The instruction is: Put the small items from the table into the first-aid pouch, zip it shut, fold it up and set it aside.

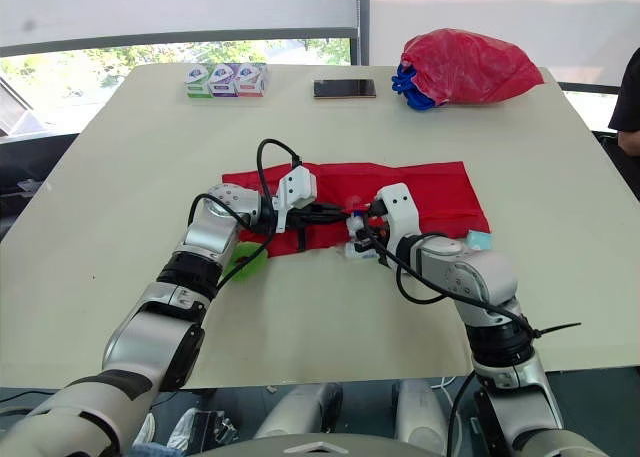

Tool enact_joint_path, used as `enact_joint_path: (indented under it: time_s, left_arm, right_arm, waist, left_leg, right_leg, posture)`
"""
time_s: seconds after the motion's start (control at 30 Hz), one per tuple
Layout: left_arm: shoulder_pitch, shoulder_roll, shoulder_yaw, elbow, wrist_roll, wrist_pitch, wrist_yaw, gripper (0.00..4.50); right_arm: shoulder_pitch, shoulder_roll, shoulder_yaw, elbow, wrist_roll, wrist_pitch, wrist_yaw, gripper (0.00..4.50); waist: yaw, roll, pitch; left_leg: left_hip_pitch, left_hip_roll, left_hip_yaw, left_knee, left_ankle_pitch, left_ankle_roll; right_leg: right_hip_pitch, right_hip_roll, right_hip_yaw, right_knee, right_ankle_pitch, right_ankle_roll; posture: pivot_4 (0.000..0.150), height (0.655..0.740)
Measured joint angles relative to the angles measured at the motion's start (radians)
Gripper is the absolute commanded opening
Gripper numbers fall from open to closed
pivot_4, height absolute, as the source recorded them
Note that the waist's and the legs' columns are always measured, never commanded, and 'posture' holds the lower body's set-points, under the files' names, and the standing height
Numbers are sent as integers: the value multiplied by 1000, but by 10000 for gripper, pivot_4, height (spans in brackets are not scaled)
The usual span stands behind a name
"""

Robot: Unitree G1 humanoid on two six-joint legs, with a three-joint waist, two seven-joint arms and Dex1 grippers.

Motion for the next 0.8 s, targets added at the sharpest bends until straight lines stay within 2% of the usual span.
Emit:
enact_joint_path:
  time_s: [0.13,0.4,0.63,0.67,0.7,0.73,0.8]
  left_arm:
    - [2,-9,-20,-11,1,2,-10,0]
    - [3,-4,-30,-13,1,1,-14,0]
    - [3,-2,-30,-13,3,-5,-17,0]
    - [3,2,-31,-13,5,-12,-18,0]
    - [2,7,-33,-10,9,-27,-19,0]
    - [0,10,-35,-2,14,-43,-18,0]
    - [-1,10,-38,9,20,-61,-23,0]
  right_arm:
    - [-69,-21,104,111,-131,-144,53,342]
    - [-119,9,174,268,-279,-316,133,342]
    - [-123,10,190,293,-348,-369,189,342]
    - [-122,8,190,294,-357,-374,197,6613]
    - [-119,1,188,293,-363,-375,207,9753]
    - [-114,-5,187,293,-368,-376,217,15971]
    - [-108,-9,180,293,-377,-377,219,22685]
  waist:
    - [-4,0,0]
    - [-16,0,0]
    - [-22,0,0]
    - [-22,0,0]
    - [-21,0,0]
    - [-21,0,0]
    - [-22,0,0]
  left_leg:
    - [0,0,1,0,0,0]
    - [0,0,1,0,0,0]
    - [0,0,0,0,0,0]
    - [-1,0,0,0,0,0]
    - [-1,0,0,0,0,0]
    - [-1,0,0,0,0,0]
    - [-1,0,0,0,0,0]
  right_leg:
    - [-1,0,0,0,0,0]
    - [-1,0,0,1,0,0]
    - [-1,0,0,1,0,0]
    - [-1,0,0,1,0,0]
    - [-1,0,0,1,0,0]
    - [-1,0,1,1,0,0]
    - [-1,0,0,1,0,0]
  posture:
    - [1500,7400]
    - [1500,7400]
    - [1500,7400]
    - [1500,7400]
    - [1500,7400]
    - [1500,7400]
    - [1500,7400]
